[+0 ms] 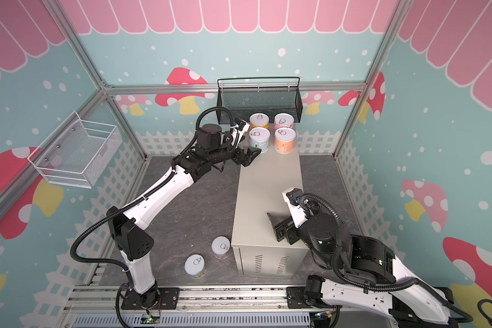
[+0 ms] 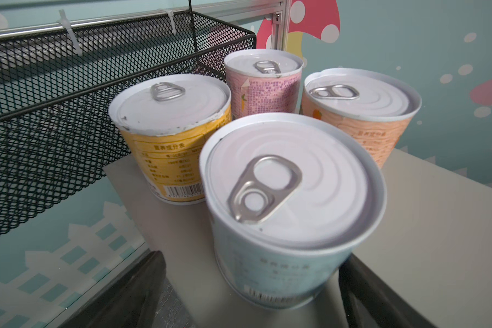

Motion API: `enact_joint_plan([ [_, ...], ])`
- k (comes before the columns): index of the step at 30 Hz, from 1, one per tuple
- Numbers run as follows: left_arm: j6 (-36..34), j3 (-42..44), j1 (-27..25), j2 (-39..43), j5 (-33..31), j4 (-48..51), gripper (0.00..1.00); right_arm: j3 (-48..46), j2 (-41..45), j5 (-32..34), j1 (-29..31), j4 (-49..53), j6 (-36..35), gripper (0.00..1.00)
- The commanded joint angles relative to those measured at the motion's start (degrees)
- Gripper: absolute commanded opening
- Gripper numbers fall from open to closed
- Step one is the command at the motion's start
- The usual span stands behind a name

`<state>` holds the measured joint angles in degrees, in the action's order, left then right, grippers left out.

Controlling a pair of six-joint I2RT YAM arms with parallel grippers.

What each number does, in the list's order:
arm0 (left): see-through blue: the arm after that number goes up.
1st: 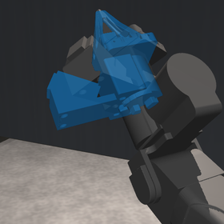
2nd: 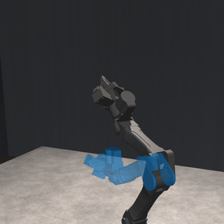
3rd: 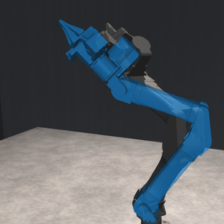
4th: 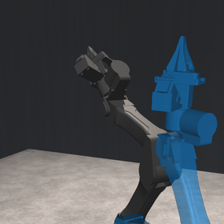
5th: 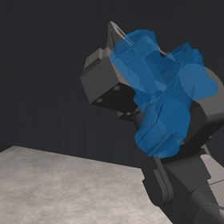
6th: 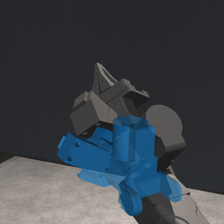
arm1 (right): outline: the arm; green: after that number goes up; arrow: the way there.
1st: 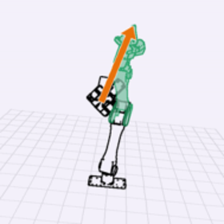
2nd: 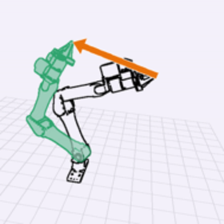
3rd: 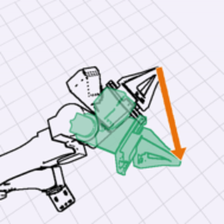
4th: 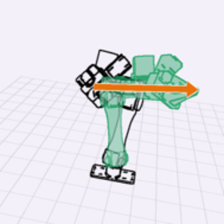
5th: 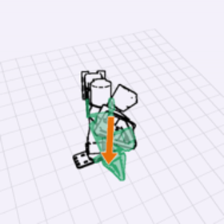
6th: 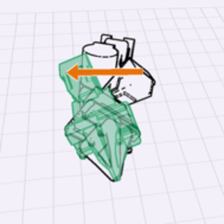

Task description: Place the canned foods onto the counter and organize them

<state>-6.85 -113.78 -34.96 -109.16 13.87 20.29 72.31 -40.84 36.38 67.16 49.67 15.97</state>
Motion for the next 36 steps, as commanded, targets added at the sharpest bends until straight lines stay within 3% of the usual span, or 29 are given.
enact_joint_plan([
  [1,-3.17,0.96,0.66,-3.8,-2.0,8.11,0.95,-0.62,0.63,0.42,0.12,-0.36,0.64,0.99],
  [16,-2.22,3.92,0.77,-0.48,0.52,7.21,0.98,-0.6,0.43,2.89,0.04,0.15,2.64,0.99],
  [28,-0.09,12.66,-1.52,13.91,-4.64,11.72,0.99,6.46,-6.06,8.83,0.08,0.78,4.5,0.99],
  [36,1.03,16.39,-3.41,22.53,-6.73,15.49,0.99,14.33,-12.95,8.64,-0.33,0.69,0.03,0.99],
])
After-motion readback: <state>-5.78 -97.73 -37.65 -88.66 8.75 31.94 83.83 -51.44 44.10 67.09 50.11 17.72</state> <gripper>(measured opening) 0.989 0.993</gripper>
